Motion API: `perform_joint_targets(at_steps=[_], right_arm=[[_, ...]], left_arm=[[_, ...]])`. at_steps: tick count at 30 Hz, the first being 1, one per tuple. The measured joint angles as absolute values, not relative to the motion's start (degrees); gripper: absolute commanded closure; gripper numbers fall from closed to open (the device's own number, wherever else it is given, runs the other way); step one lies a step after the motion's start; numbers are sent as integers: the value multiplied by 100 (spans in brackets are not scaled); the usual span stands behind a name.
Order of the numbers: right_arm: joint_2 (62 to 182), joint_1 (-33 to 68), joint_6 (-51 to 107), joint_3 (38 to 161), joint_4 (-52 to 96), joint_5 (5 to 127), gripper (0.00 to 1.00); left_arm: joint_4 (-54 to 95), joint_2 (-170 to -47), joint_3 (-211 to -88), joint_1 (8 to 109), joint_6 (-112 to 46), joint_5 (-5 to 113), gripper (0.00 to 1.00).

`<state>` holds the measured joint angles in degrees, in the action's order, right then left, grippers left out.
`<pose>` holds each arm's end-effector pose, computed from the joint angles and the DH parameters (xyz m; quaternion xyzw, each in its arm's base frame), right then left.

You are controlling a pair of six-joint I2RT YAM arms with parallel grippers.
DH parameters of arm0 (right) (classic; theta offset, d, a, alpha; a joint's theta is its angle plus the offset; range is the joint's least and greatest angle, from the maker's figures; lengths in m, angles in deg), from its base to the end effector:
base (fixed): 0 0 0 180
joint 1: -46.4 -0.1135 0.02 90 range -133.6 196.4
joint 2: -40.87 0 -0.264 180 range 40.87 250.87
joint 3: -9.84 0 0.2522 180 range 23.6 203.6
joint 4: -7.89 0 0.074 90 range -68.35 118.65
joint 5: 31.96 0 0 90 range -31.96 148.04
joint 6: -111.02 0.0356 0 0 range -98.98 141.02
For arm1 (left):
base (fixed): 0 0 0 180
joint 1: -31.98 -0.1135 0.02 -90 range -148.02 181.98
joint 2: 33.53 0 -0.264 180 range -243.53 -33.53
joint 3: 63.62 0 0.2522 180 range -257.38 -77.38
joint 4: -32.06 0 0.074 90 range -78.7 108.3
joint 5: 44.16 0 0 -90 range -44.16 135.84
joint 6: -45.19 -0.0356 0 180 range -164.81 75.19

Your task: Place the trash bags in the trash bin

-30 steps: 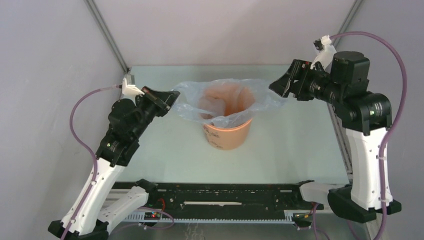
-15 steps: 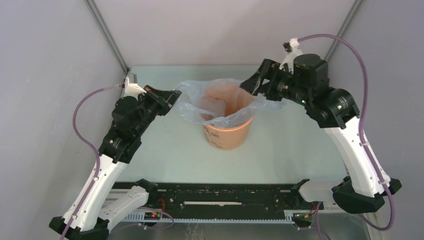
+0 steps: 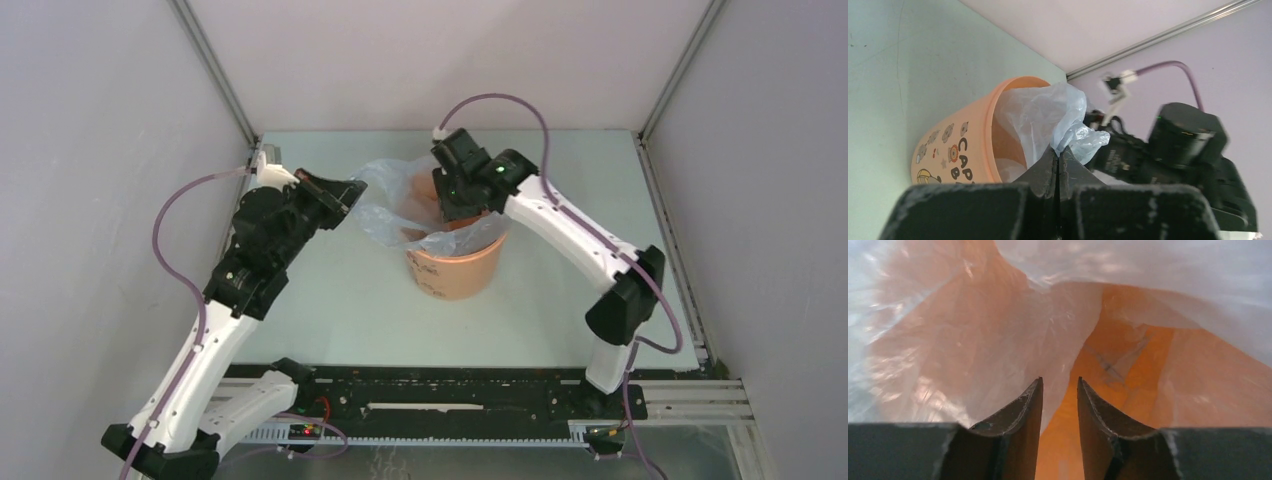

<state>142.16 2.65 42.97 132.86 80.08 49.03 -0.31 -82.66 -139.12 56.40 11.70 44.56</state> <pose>0.2751 0.2556 0.3816 -0.1513 0.9262 0.1208 0.3234 0.1662 -0.0746 0.4137 -0.2126 0.7121 -0.4279 0.5144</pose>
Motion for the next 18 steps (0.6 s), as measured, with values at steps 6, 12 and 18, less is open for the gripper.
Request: perform_joint_targets(at_steps=[6, 12, 18], right_arm=[[14830, 178, 4085, 12890, 7737, 4763, 64], [14726, 235, 4046, 11255, 6493, 4780, 63], [14846, 366, 4089, 10722, 5637, 4859, 59]], left_arm=[[-195, -8390, -13912, 5640, 1179, 4255, 100], [-271, -8580, -13912, 5640, 1221, 4113, 100], [-376, -8795, -13903, 5634, 1218, 4095, 100]])
